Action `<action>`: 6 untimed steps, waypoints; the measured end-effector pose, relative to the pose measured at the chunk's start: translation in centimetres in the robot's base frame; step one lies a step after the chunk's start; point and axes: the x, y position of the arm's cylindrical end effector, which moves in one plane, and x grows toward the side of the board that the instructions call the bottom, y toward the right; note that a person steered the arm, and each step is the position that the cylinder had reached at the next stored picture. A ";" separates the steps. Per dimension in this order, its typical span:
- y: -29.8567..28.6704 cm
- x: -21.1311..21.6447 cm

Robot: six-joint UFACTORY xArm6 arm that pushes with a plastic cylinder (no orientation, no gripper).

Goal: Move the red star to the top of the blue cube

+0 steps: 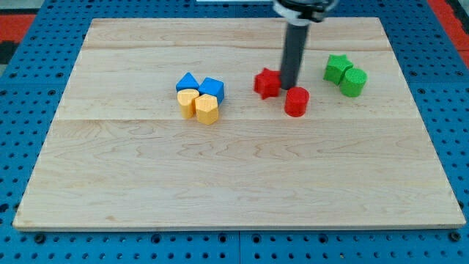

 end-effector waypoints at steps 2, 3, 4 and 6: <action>3.5 2.1; -1.5 3.3; -1.9 -1.0; -6.6 -3.0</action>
